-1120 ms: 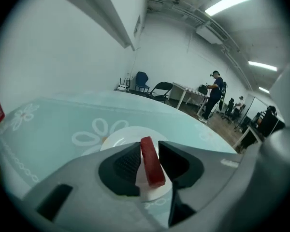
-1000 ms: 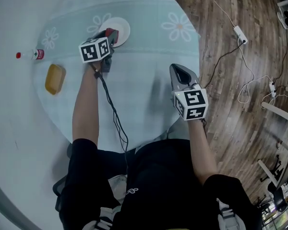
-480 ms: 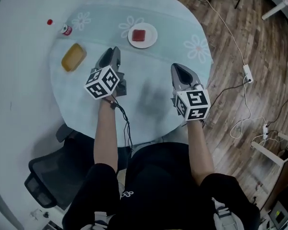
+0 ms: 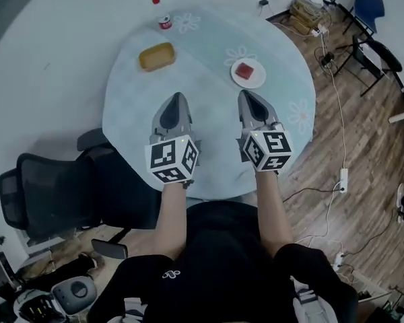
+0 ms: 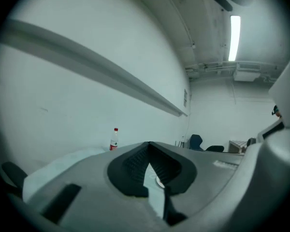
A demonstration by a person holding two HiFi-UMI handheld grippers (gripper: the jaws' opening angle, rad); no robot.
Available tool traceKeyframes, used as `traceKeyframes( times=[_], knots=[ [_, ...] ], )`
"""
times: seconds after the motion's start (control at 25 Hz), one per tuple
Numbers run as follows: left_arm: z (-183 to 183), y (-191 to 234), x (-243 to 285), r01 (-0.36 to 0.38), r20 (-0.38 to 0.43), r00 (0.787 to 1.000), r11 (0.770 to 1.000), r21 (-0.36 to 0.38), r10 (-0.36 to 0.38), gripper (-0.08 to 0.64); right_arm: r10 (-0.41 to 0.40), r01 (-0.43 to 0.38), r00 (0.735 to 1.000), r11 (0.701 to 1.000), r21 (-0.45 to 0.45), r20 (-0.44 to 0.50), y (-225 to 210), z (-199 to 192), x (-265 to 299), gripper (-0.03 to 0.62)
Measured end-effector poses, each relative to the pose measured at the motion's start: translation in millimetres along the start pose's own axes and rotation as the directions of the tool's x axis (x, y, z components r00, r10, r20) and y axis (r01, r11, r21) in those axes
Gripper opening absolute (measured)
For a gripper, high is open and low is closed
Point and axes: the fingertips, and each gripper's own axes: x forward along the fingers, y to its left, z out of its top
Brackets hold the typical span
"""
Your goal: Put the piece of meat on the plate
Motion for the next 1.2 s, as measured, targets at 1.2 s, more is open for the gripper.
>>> traceKeyframes(
  times=[1.2],
  knots=[
    [-4,-1,-15,-0.083,-0.032,0.996,0.987,0.135,0.088,-0.006,0.175,-0.18,0.982,0.979,-0.092,-0.066,45,-5,23,0.008]
  ],
)
